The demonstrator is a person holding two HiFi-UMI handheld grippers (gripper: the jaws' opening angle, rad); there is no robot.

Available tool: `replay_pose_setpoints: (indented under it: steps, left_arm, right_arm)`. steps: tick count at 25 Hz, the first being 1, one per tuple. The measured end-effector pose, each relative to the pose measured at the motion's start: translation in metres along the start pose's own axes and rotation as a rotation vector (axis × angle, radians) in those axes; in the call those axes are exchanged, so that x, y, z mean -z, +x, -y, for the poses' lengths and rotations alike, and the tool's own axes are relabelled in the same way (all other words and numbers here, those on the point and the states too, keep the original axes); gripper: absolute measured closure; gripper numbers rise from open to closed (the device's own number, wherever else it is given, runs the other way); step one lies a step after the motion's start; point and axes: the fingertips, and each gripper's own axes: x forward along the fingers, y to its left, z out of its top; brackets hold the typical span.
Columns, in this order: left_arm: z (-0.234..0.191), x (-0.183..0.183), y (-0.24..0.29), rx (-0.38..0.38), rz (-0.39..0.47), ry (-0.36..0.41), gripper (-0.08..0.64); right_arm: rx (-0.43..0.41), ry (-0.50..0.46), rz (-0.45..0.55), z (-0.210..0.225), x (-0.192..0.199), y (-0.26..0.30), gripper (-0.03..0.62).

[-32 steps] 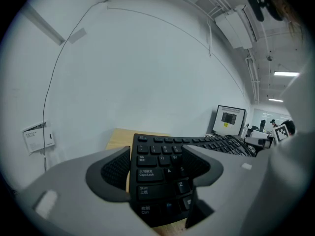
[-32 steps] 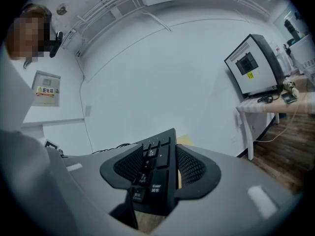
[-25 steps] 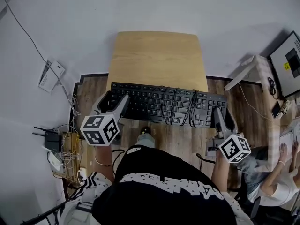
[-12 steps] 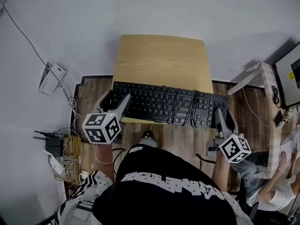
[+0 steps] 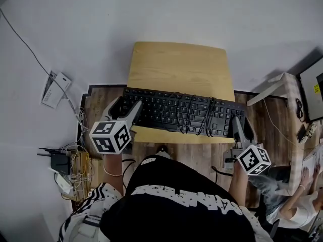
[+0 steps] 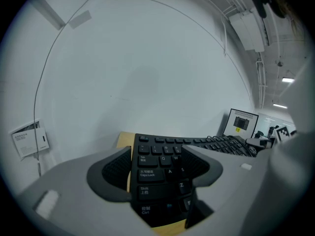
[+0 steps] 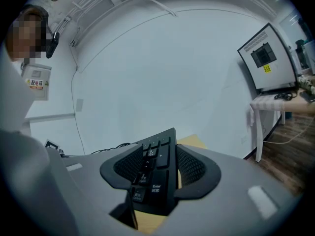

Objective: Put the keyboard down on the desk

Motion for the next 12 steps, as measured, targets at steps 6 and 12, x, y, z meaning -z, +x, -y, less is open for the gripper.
replay_pose_setpoints:
  steps: [6, 12]
  left_arm:
    - [-0.0003, -0.0019, 0.0022, 0.011, 0.006, 0.003, 0.259]
    - [0.0, -0.0019, 0.0012, 0.014, -0.003, -0.001, 0.261]
  right_arm:
    - [0.006, -0.006, 0.016, -0.0008, -0.0011, -0.0009, 0.379]
    - [0.018, 0.001, 0.001, -0.001, -0.0001, -0.003, 0.379]
